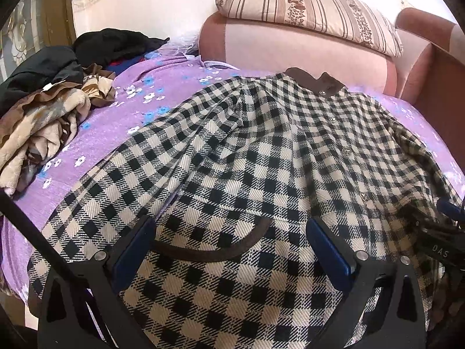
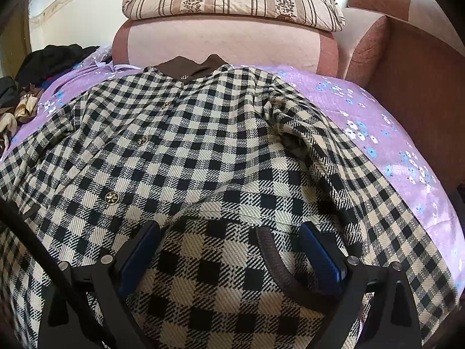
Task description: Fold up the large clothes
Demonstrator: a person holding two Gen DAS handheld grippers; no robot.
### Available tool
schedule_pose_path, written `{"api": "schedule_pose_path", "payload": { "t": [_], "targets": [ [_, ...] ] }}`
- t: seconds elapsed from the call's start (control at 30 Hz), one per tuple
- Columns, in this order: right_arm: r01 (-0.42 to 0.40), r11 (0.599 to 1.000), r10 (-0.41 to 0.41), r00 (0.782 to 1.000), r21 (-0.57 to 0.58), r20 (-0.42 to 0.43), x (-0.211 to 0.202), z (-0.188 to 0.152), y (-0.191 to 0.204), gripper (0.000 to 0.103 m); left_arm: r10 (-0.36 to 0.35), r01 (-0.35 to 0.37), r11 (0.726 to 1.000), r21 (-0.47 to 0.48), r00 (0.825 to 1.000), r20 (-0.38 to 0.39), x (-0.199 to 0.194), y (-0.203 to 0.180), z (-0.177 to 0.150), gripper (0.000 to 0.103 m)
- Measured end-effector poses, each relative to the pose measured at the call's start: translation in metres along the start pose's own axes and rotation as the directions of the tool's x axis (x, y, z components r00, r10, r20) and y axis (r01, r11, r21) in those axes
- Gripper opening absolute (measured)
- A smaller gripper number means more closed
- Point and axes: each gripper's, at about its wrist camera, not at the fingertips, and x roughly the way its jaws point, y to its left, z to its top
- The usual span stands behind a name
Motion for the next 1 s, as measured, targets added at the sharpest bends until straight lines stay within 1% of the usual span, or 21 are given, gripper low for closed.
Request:
{"api": "schedule_pose_path", "payload": {
  "t": [0.2,1.0],
  "targets": [
    [0.005,1.0,-0.005,1.0,-0.007,-0.006,0.0014,-0.0001,0.0006,0.098,0.0,-0.001,1.0,0.006,1.0,0.002,-0.0006,0.0006,-0.0063,0.103],
    [0.013,1.0,-0.013,1.0,-0.002,-0.009,0.0029,-0.0036,0.0001,0.098,0.015,-0.015,1.0,0.001,1.0,0.006,-0.0025,0.0075,-0.0084,0.103]
  ]
}}
